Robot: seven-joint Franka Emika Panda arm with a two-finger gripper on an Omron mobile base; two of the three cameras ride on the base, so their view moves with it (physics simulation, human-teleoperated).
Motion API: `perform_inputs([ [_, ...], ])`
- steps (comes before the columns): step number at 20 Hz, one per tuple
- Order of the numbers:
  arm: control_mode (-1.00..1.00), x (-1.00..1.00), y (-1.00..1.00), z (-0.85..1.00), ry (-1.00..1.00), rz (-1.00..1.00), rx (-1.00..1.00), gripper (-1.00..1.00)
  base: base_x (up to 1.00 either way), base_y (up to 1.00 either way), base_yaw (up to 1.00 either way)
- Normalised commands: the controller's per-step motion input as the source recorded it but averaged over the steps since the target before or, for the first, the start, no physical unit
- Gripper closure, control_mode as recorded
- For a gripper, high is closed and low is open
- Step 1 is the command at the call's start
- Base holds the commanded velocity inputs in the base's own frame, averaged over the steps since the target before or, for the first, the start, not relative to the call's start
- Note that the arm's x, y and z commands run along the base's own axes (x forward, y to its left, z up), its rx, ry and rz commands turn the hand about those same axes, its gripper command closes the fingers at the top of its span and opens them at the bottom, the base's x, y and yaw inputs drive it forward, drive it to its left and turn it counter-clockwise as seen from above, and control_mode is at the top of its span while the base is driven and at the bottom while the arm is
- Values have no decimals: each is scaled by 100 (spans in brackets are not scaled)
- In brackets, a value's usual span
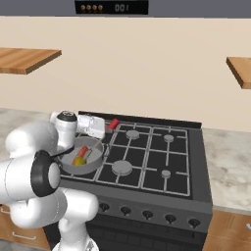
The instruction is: Put the carrot and lemon in the pot. Retrieve the spatula and lightly stir the vegetables in the pot.
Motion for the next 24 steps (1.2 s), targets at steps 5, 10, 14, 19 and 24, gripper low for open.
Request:
perform_inputs([
  [5,-100,0,15,0,11,-4,0,100,0,0,0],
  [10,-100,30,5,-9,12,-6,0,100,0,0,0],
  [14,-100,24,-2,-15,13,-7,-2,100,0,0,0],
  [19,-100,1,-3,-52,3,-6,-11,100,0,0,0],
  [24,-100,0,0,-59,0,-5,-12,100,0,0,0],
])
